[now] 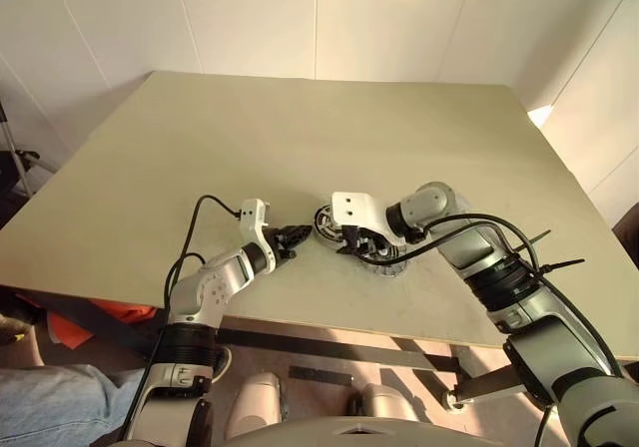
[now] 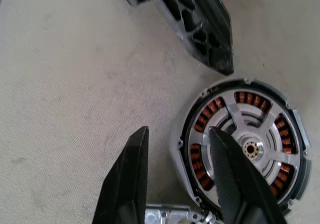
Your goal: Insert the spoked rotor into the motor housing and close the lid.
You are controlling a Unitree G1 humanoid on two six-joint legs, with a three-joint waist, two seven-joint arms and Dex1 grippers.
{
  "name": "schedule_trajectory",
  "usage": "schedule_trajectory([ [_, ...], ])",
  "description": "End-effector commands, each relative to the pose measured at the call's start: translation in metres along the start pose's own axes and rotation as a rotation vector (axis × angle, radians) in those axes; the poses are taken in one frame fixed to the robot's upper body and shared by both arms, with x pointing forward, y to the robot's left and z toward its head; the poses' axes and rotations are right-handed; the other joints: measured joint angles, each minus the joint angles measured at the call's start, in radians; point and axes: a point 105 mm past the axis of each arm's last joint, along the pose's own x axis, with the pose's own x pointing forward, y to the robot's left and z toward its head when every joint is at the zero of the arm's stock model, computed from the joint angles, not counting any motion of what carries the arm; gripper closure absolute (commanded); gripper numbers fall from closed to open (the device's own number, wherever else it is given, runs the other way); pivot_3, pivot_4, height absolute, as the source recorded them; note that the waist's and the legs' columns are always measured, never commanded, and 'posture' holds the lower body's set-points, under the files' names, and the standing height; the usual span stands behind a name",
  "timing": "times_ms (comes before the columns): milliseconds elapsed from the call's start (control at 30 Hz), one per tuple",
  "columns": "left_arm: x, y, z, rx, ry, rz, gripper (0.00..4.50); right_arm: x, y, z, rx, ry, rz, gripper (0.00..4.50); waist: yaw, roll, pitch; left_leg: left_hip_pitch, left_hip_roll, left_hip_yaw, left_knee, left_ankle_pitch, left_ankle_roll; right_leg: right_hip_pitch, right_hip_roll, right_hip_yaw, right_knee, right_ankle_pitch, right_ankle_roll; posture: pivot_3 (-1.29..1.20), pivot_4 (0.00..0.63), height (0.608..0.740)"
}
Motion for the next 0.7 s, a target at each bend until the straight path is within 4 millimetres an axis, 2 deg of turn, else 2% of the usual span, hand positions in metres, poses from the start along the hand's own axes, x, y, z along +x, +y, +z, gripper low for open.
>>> schedule_trajectory([
  [33,-0.001,0.001,0.002,0.008,0.0,0.002,2.73,-0.025,-0.014,0.031,0.014,-0.113,-0.08,2.17,0.0,0.0,0.0,0.0,0.0,0.0,0.0,0.0,0.0,0.0,0.0,0.0,0.0,0.0,0.0,0.0,0.0,0.74],
  [167,0.0,-0.003,0.002,0.007,0.005,-0.017,2.73,-0.043,-0.021,0.03,0.175,-0.179,-0.169,2.17,0.001,-0.001,0.0,0.0,0.0,0.0,0.0,0.0,0.0,0.0,0.0,0.0,-0.001,0.0,0.0,0.0,0.0,0.74],
  [300,0.004,-0.009,0.0,0.002,0.019,-0.049,2.73,-0.063,-0.024,0.004,0.463,-0.208,-0.29,2.17,0.004,-0.001,0.0,0.0,0.0,0.0,0.0,0.0,0.0,0.0,0.0,0.0,-0.001,0.0,0.0,0.0,0.0,0.74],
  [433,0.007,-0.015,-0.004,-0.001,0.047,-0.084,2.73,-0.084,-0.006,-0.022,0.661,-0.204,-0.345,2.17,0.022,0.0,0.0,0.0,-0.001,0.0,-0.002,0.0,0.0,0.0,0.0,0.0,-0.002,0.0,0.001,0.0,0.0,0.74],
  [567,0.011,-0.017,-0.007,0.003,0.072,-0.103,2.73,-0.101,0.016,-0.036,0.794,-0.218,-0.363,2.17,0.03,0.001,0.0,0.0,-0.001,0.0,-0.005,0.001,-0.001,-0.001,0.0,0.001,-0.003,-0.001,0.002,0.0,0.0,0.74],
  [700,0.015,-0.019,-0.006,0.012,0.085,-0.116,2.73,-0.113,0.028,-0.053,0.931,-0.227,-0.396,2.17,0.034,0.001,0.0,0.001,-0.001,0.0,-0.005,0.001,-0.002,0.0,0.0,0.001,-0.003,-0.005,0.008,0.0,0.0,0.74],
])
